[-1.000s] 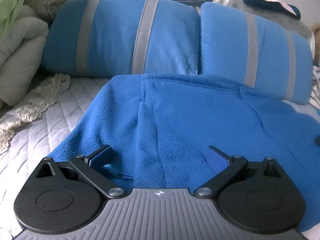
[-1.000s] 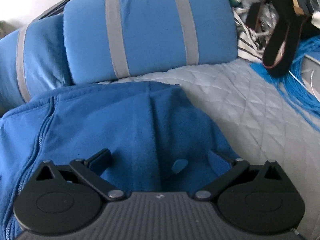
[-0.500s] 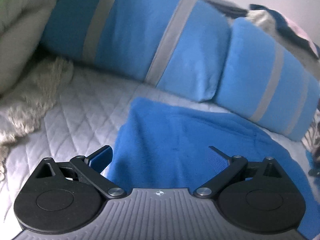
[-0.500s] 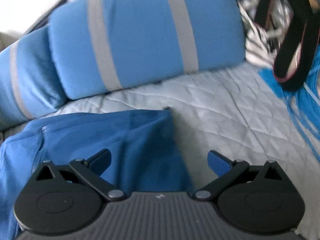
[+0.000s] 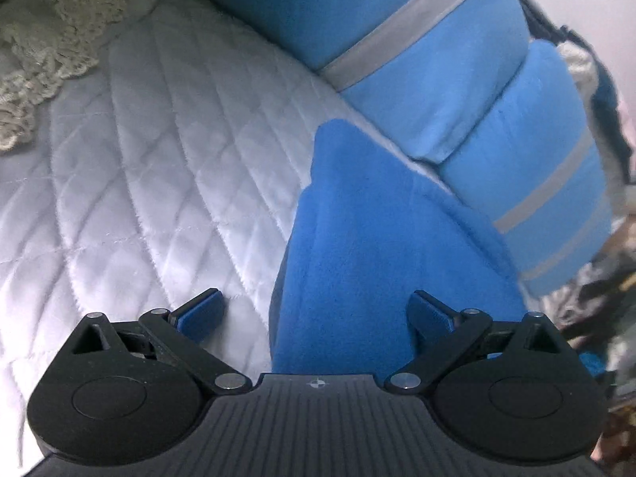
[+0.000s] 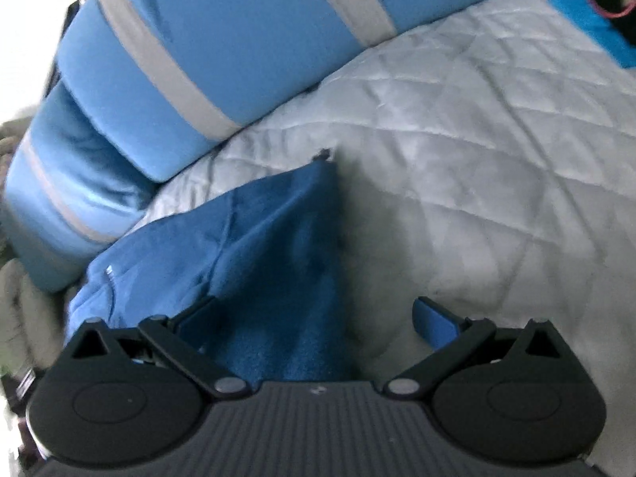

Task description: Fold clothes

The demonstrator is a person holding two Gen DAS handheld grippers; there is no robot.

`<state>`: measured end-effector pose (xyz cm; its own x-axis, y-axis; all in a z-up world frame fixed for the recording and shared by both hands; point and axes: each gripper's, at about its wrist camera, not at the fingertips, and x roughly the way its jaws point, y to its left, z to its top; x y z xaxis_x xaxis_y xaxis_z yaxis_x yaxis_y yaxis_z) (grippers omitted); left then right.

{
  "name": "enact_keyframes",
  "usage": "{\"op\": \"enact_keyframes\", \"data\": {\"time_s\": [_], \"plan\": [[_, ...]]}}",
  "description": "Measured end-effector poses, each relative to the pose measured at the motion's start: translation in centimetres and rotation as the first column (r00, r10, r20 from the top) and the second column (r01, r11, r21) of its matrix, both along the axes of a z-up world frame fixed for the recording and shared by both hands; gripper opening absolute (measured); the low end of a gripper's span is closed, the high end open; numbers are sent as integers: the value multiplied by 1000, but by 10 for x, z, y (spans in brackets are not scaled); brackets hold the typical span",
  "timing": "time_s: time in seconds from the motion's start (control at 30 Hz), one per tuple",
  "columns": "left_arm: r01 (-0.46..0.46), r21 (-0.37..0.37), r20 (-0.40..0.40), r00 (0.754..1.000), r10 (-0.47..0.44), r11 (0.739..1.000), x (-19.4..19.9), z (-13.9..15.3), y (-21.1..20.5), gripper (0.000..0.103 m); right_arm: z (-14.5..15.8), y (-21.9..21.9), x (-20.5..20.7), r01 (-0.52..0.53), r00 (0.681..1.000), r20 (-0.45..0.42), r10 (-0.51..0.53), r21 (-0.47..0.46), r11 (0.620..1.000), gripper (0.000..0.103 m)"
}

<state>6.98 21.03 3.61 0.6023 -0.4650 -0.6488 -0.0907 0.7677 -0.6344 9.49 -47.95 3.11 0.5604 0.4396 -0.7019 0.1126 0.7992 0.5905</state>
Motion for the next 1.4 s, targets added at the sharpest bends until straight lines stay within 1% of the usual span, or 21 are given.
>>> {"op": "enact_keyframes", "data": {"time_s": [0.1,0.2,0.27,0.43,0.57,0.7,0.73,0.77,0.83,0.93,1.1,1.27,1.3,1.33,1.37,1.4], "plan": [[-3,-101,1,1000,3,995,0,-6,12,101,-2,-6,0,-30,1000,0,30,58,998,102],[4,-194,-8,1000,-6,981,3,-13,23,101,-9,-16,0,-38,999,-16,42,199,979,102],[33,-226,-9,999,-36,974,6,-15,28,101,-11,-19,-1,-38,999,-18,43,240,970,102],[130,-266,-10,990,-137,955,6,-17,28,101,-12,-21,-2,-74,997,-12,81,281,957,102],[183,-280,-11,981,-194,942,7,-19,23,101,-14,-19,-4,-131,990,-1,139,321,938,102],[222,-356,-7,971,-240,908,9,-23,16,101,-11,-7,-6,-218,974,21,224,327,920,102],[226,-361,-7,970,-245,905,9,-24,14,101,-10,-4,-6,-238,970,28,243,328,914,102],[226,-357,-8,970,-244,907,10,-24,12,101,-9,0,-6,-258,965,36,261,329,909,102],[224,-356,-6,970,-241,908,10,-24,10,101,-9,4,-7,-264,963,41,266,329,907,102],[223,-366,4,971,-238,903,10,-27,8,101,-13,6,-7,-237,971,50,235,364,901,101],[227,-341,7,971,-239,912,8,-26,4,100,-13,9,-8,-225,974,55,220,359,906,101],[197,-330,-13,977,-214,923,7,-27,8,85,-12,12,-8,-217,976,51,213,345,913,101],[188,-328,-21,978,-206,926,6,-28,9,76,-12,12,-8,-215,976,50,211,342,915,101],[177,-324,-31,980,-198,929,6,-29,10,65,-12,12,-8,-213,977,48,209,338,917,100],[168,-323,-40,981,-191,931,6,-31,12,59,-12,12,-8,-211,977,48,208,335,918,99],[160,-324,-49,982,-185,933,5,-32,14,53,-12,11,-8,-205,978,45,202,330,921,95]]}}
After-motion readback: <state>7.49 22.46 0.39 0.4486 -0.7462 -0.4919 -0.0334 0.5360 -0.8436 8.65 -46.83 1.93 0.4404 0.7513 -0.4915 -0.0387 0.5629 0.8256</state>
